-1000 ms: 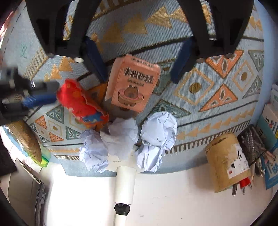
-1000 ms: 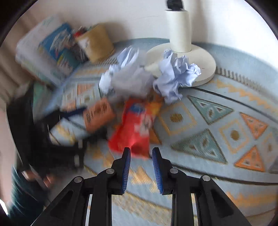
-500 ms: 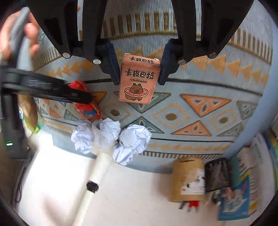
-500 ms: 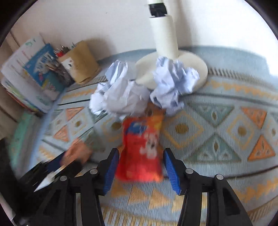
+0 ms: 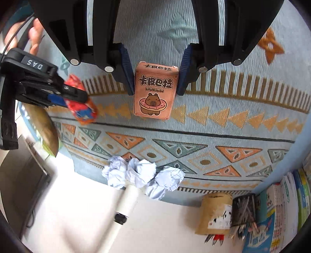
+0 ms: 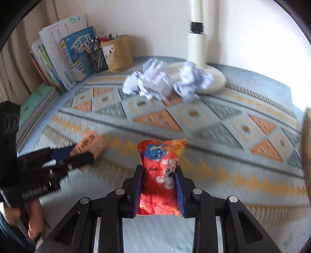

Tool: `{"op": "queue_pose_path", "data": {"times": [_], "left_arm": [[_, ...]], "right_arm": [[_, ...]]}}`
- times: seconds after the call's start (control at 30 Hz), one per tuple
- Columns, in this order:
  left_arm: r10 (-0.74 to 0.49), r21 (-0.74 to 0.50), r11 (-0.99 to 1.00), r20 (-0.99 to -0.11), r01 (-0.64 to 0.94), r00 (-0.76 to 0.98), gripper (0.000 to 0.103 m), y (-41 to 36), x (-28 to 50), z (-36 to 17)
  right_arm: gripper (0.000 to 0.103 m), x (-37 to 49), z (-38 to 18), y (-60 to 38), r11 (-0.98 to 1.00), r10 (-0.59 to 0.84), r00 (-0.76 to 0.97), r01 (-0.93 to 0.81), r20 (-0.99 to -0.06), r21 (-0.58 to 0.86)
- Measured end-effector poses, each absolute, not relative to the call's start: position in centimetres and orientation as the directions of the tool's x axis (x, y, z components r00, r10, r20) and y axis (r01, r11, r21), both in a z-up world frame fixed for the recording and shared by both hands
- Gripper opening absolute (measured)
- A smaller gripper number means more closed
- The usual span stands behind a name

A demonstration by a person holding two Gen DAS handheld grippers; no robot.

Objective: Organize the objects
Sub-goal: 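Lift the milk box and snack bag off the rug, then carry both items to the gold bowl and open both grippers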

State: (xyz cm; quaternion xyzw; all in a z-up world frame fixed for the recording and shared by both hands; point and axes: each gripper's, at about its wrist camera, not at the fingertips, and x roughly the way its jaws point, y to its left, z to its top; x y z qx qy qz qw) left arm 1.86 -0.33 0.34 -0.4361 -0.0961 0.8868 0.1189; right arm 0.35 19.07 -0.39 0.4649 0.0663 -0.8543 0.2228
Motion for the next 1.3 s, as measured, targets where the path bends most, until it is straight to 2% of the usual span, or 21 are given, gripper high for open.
{"op": "queue_pose_path", "data": {"times": [0.13, 0.23, 0.27, 0.4, 0.63, 0.77, 0.83, 0.87, 0.9, 0.93, 1.1, 1.2, 1.3], "left_arm": [[0.222, -0.17, -0.975, -0.758, -0.143, -0.613, 0.042, 1.3, 2.4, 0.3], [0.206, -0.116, -0.976, -0.763, -0.184, -0.612, 0.059, 2.4, 2.5, 0.3], [0.197, -0.101, -0.977, -0.767, -0.188, -0.611, 0.059, 2.6, 2.4, 0.3], [0.181, -0.081, -0.979, -0.771, -0.188, -0.61, 0.059, 3.0, 2.4, 0.3], [0.164, -0.068, -0.982, -0.773, -0.177, -0.612, 0.057, 3.1, 2.4, 0.2], [0.193, -0.112, -0.979, -0.767, -0.168, -0.612, 0.055, 2.5, 2.2, 0.3], [0.187, -0.11, -0.981, -0.767, -0.162, -0.614, 0.052, 2.5, 2.2, 0.3], [0.172, -0.099, -0.984, -0.768, -0.151, -0.617, 0.046, 2.5, 2.2, 0.3], [0.162, -0.095, -0.986, -0.767, -0.14, -0.621, 0.043, 2.4, 2.2, 0.4], [0.162, -0.101, -0.986, -0.764, -0.132, -0.624, 0.039, 2.3, 2.2, 0.5], [0.171, -0.09, -0.983, -0.749, -0.157, -0.64, 0.038, 2.8, 2.6, 1.0], [0.233, -0.139, -0.971, -0.722, -0.194, -0.651, 0.038, 3.9, 3.3, 2.1], [0.276, -0.128, -0.956, -0.697, -0.264, -0.662, 0.038, 6.5, 4.0, 3.9]], "right_arm": [[0.035, 1.1, -1.3, 21.6, -0.898, -0.379, -0.453, 0.39, -0.807, 0.203], [0.05, 1.5, -1.5, 22.1, -0.883, -0.435, -0.465, 0.387, -0.771, 0.265], [0.057, 1.8, -1.6, 22.1, -0.878, -0.449, -0.478, 0.395, -0.755, 0.271], [0.059, 2.4, -1.5, 20.7, -0.9, -0.376, -0.516, 0.401, -0.769, 0.171], [0.059, 1.5, -1.6, 20.6, -0.918, -0.335, -0.528, 0.369, -0.781, 0.145], [0.059, 1.5, -1.7, 19.9, -0.924, -0.301, -0.54, 0.368, -0.786, 0.101], [0.056, 1.7, -1.8, 19.7, -0.929, -0.276, -0.553, 0.362, -0.786, 0.072], [0.047, 1.8, -1.7, 19.7, -0.934, -0.262, -0.563, 0.351, -0.783, 0.061], [0.038, 1.9, -1.6, 20.1, -0.935, -0.278, -0.568, 0.346, -0.775, 0.082], [0.036, 1.9, -1.6, 20.4, -0.933, -0.296, -0.568, 0.343, -0.768, 0.105], [0.033, 2.3, -1.2, 21.0, -0.904, -0.386, -0.549, 0.386, -0.741, 0.184], [0.033, 3.5, -0.3, 21.3, -0.891, -0.421, -0.56, 0.402, -0.714, 0.211], [0.033, 4.6, 1.2, 23.4, -0.884, -0.453, -0.573, 0.39, -0.683, 0.258]]}}
